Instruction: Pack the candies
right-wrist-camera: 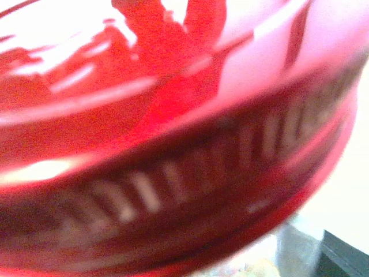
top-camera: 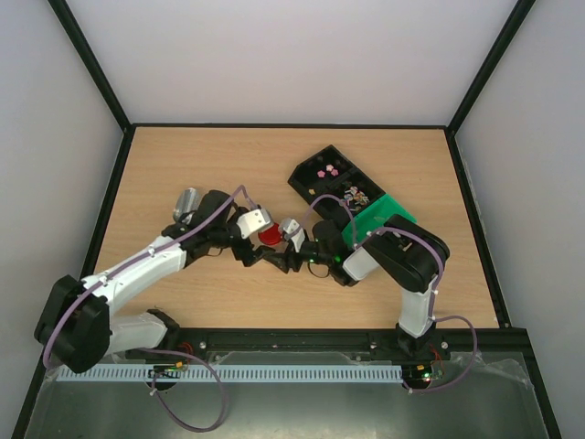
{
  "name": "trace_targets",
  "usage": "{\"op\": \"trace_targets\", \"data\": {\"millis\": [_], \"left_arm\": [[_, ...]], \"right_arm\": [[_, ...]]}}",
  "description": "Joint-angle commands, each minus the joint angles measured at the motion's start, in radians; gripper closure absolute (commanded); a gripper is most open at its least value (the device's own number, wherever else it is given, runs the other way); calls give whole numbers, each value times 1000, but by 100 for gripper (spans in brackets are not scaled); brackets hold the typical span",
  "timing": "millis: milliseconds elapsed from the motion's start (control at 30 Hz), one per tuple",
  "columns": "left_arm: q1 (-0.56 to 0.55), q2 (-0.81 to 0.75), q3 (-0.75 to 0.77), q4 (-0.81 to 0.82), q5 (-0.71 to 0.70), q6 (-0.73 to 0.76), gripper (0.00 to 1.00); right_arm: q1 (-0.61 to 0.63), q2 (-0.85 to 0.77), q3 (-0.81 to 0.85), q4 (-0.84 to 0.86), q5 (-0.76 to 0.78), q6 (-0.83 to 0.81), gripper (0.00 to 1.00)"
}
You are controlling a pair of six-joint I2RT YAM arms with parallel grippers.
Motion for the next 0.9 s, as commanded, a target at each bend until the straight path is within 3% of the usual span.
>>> {"op": "trace_targets", "data": {"millis": [0,167,367,733,867], "left_arm": [[-52,11,-46,191,-95,-130,4],[-68,42,-55,254,-137,-186,9],[-69,39,-75,271,-83,-174,20],[8,69,-55,131,42,-7,36],[25,95,-19,-1,130,183,38]], "right_arm": [[18,4,-12,-45,68,12,62],[29,5,-13,-46,81,15,62],[32,3,-12,-57,71,7,62],[33,-8,-23,-64,0,-50,62],[34,-7,-24,-62,-38,-65,62]]}}
